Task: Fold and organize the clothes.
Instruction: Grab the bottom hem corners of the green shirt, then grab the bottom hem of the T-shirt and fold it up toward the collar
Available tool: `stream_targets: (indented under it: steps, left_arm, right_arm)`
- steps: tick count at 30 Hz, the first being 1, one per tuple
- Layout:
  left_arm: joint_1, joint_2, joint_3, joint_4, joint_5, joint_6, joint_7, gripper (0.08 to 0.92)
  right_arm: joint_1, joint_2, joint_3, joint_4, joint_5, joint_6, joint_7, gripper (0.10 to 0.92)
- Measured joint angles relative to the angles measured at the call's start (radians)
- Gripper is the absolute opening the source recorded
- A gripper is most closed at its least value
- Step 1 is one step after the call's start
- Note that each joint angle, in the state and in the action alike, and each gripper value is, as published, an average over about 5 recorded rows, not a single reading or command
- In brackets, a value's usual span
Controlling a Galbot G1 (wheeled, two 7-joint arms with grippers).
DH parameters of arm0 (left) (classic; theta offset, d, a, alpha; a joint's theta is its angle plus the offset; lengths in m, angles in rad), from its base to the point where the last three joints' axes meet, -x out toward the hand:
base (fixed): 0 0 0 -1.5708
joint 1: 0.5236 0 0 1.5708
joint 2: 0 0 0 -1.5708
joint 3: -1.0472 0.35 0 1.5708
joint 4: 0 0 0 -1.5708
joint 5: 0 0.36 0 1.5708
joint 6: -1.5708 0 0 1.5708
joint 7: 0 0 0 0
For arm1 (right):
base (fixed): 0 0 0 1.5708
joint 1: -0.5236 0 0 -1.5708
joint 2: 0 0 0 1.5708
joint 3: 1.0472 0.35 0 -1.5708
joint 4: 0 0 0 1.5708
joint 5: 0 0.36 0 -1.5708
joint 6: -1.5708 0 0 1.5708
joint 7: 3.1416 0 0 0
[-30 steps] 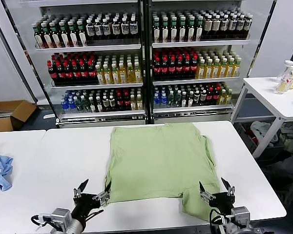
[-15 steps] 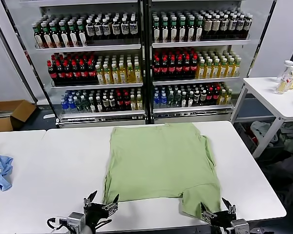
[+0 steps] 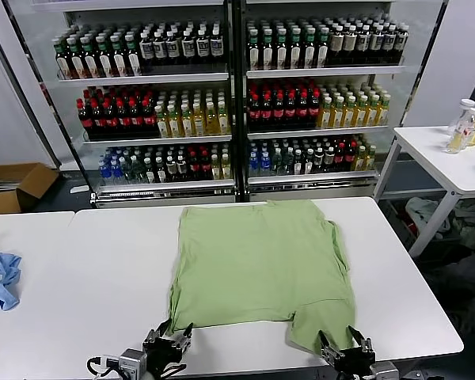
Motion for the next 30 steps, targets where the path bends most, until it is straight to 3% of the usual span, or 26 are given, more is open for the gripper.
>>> stream_targets:
  steps: [11, 14, 30]
  left_arm:
    - [-0.011, -0.006, 0.005, 0.026, -0.001, -0.002, -0.001, 0.161]
    - [-0.010, -0.007, 0.002, 0.022, -0.012, -0.003, 0.004, 0.101]
    - [-0.005, 0.003, -0.047, -0.065, -0.151, -0.098, 0.018, 0.084]
  right_arm:
    - [0.000, -0.014, 0.003, -0.004, -0.004, 0.012, -0.017, 0.167]
    - [0.005, -0.019, 0.006, -0.004, 0.000, 0.031, -0.018, 0.117]
    - [0.088, -0.084, 0.062, 0.032, 0.062, 0.149, -0.022, 0.111]
